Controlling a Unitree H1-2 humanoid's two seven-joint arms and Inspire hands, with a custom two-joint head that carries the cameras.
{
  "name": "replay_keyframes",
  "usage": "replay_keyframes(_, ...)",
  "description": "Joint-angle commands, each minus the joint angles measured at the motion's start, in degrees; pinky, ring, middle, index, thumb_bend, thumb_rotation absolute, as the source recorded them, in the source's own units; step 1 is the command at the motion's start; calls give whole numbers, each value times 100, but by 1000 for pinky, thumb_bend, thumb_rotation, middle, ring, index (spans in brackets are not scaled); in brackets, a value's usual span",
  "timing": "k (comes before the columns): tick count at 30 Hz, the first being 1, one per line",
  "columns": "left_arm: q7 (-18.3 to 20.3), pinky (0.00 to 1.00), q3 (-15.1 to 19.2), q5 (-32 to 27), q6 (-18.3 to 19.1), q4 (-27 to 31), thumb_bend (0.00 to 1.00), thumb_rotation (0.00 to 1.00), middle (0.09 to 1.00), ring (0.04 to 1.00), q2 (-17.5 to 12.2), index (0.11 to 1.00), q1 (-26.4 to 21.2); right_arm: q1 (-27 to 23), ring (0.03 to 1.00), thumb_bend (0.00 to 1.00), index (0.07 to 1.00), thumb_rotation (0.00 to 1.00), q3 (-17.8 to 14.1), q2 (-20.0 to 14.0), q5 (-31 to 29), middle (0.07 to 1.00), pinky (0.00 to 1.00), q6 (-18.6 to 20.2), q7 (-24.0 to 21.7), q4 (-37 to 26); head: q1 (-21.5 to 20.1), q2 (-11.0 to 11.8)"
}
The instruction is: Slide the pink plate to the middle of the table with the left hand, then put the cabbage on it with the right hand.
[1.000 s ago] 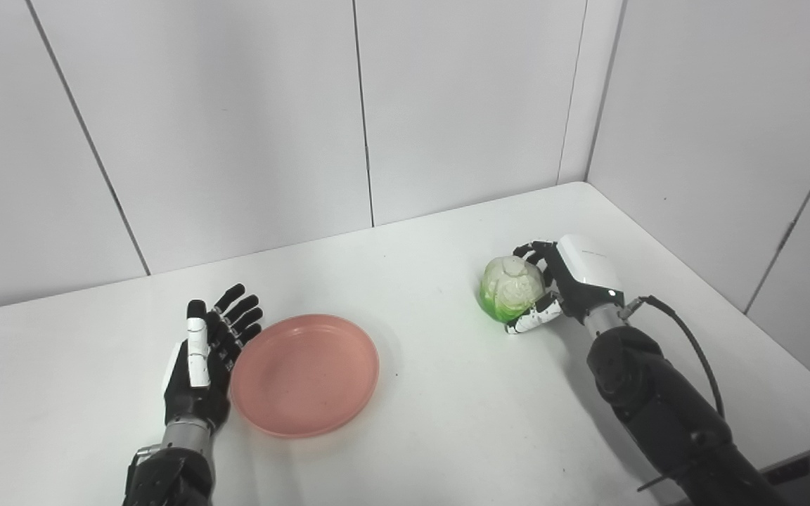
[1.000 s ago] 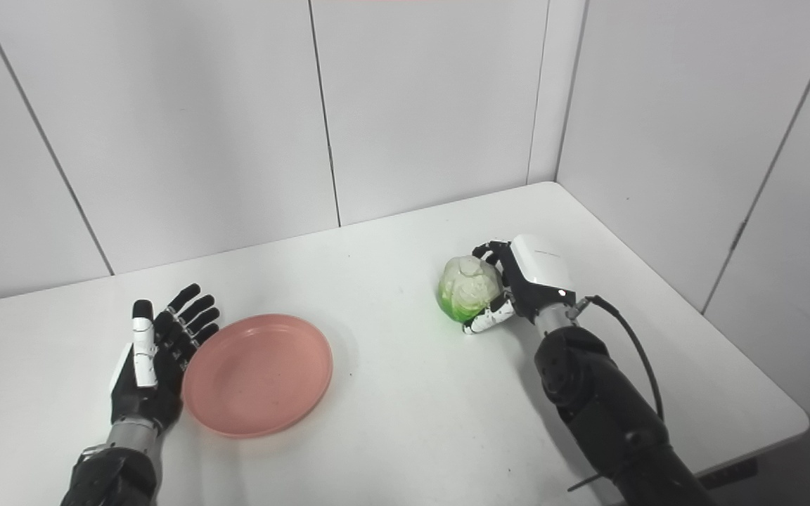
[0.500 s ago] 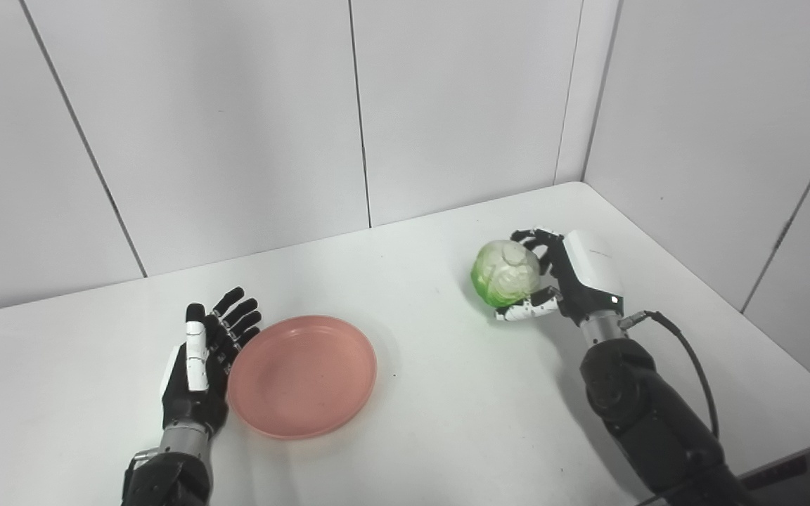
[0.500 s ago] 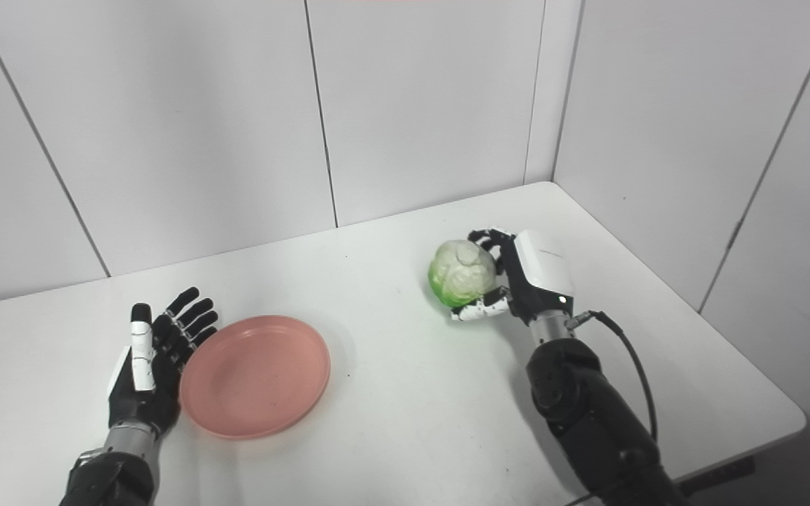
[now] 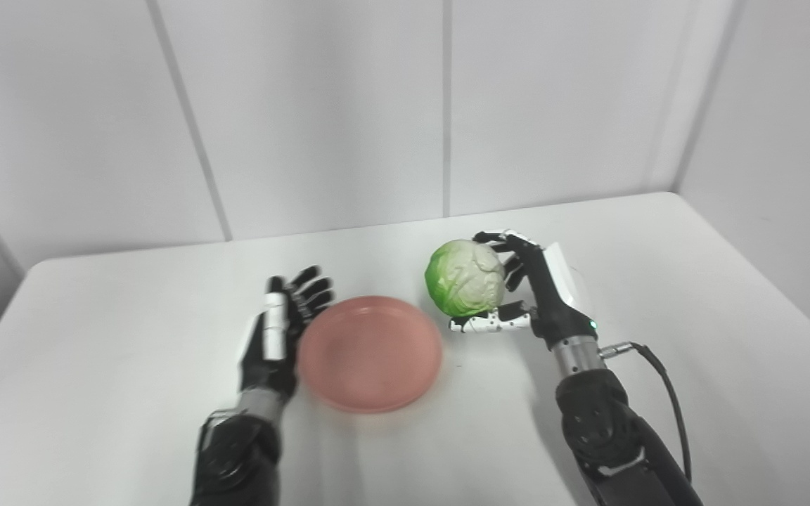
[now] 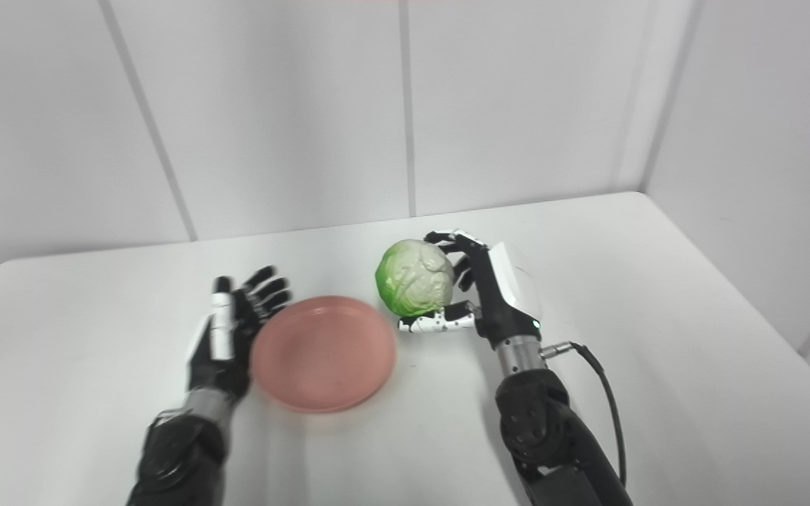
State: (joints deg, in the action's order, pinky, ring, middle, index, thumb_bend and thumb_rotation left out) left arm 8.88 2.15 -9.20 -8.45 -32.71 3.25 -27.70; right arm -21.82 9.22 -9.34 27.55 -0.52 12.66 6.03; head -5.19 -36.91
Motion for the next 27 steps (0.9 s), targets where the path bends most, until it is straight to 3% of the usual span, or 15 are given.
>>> replay_keyframes(1, -66, 837, -72, 71, 18, -71, 818, 1000, 799, 816, 156, 784, 201, -286, 396, 526, 517, 0, 98, 60, -58, 451, 340, -419, -91, 2, 202, 2)
replay_keyframes(6, -206, 852, -134, 177, 55, -40, 839, 1000, 814, 822, 217, 804, 202, -345, 423, 528, 497, 0, 417, 287, -42, 472, 356, -631, -287, 382, 598, 4)
replay_keyframes(13, -242, 863, -125, 202, -66, -147, 842, 1000, 826, 836, 248, 811, 144, -526, 391, 526, 514, 0, 726, 350, 159, 447, 333, -779, -377, 983, 662, 2)
replay_keyframes(23, -173, 825, -133, 204, -128, -215, 837, 1000, 824, 835, 188, 807, 111, -786, 355, 524, 517, 0, 1175, 193, 954, 441, 276, -1132, -69, 1680, 535, 4)
replay_keyframes(25, -167, 823, -146, 212, -94, -165, 834, 1000, 825, 832, 182, 810, 130, -794, 367, 524, 521, 0, 1182, 189, 1034, 445, 285, -1208, 52, 1752, 519, -10)
replay_keyframes(27, -158, 821, -160, 230, -95, -163, 833, 1000, 828, 835, 167, 813, 134, -778, 442, 524, 525, 1, 1209, 156, 1202, 459, 345, -1205, 195, 1727, 510, -16)
